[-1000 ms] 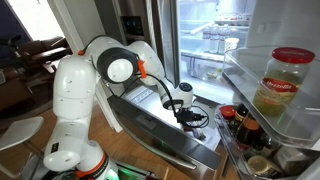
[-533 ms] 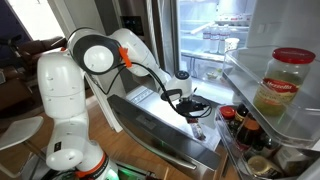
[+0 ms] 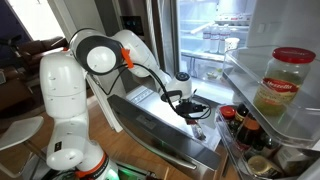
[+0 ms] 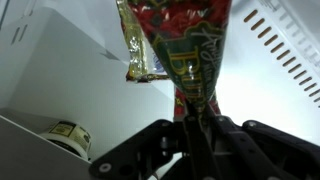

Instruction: Put the tomato packets in the fridge

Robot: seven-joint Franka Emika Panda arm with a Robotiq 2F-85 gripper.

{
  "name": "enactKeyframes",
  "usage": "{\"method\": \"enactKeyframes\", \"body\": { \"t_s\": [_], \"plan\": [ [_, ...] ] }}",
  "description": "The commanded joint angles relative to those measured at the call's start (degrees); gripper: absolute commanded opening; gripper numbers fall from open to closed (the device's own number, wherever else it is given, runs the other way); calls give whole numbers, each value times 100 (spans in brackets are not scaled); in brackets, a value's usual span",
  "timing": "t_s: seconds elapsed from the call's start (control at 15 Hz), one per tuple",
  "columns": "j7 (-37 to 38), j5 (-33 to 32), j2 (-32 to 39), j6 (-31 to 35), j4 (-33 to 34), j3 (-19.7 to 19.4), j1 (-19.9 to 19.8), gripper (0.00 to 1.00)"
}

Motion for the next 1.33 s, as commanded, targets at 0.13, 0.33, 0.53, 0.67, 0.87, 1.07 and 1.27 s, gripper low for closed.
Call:
{"method": "enactKeyframes", "body": {
  "t_s": [0.13, 0.33, 0.53, 0.67, 0.87, 1.07, 1.27],
  "plan": [
    [-268, 291, -273, 211, 333, -76, 137, 2],
    [-207, 244, -314, 460, 685, 81, 30, 2],
    [-198, 327, -107, 798, 1114, 227, 58, 2],
    [-263, 394, 85, 1058, 1389, 389, 31, 2],
    [-420, 406, 481, 1466, 1849, 700, -67, 2],
    [-650, 355, 944, 1593, 2305, 1164, -303, 2],
    [-826, 258, 1221, 1546, 2540, 1344, -488, 34]
  ]
}}
